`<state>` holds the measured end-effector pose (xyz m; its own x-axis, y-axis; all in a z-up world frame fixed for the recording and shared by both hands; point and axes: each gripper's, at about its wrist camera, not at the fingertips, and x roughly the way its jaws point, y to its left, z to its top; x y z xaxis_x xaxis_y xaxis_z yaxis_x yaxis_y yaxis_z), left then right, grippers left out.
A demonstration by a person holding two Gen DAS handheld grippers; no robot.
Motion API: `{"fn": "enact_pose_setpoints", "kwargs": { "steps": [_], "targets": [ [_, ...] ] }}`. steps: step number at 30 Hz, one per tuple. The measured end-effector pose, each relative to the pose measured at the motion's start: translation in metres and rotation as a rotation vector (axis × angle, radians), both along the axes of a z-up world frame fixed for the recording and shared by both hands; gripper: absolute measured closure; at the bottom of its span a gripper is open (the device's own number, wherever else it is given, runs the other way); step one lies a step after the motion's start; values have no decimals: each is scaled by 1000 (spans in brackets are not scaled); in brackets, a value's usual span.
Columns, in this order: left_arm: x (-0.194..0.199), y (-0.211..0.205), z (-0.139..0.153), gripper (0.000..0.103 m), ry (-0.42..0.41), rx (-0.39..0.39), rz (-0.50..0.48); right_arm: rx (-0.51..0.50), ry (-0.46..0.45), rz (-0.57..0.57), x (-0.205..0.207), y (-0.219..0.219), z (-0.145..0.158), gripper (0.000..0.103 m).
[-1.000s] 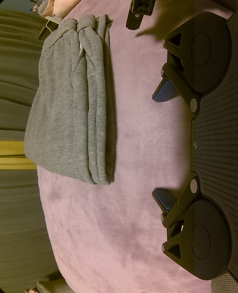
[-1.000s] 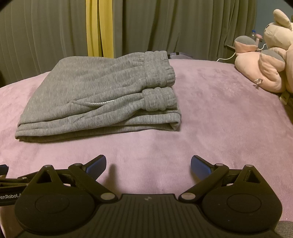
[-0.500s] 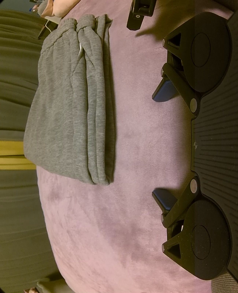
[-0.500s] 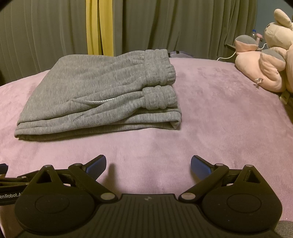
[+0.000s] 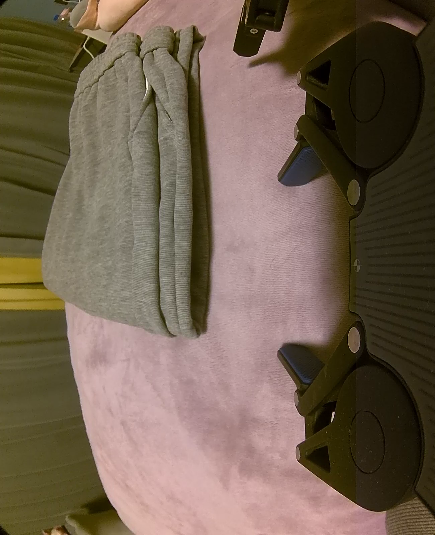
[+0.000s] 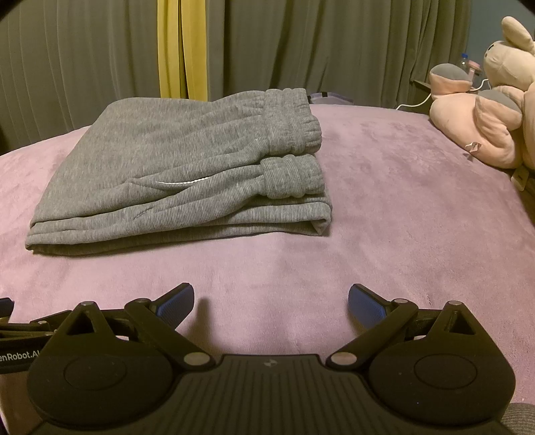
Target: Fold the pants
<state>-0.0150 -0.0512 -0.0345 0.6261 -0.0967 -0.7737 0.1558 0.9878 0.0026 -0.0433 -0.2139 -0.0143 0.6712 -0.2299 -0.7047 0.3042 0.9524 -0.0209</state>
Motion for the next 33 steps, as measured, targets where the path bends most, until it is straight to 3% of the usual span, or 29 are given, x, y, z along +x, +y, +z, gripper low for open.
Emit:
{"fn": "enact_pose_setpoints", "kwargs": {
  "steps": [33],
  "targets": [
    [0, 0, -2, 0, 5, 5, -5, -3, 11, 6, 0, 0, -3, 4]
  ]
}}
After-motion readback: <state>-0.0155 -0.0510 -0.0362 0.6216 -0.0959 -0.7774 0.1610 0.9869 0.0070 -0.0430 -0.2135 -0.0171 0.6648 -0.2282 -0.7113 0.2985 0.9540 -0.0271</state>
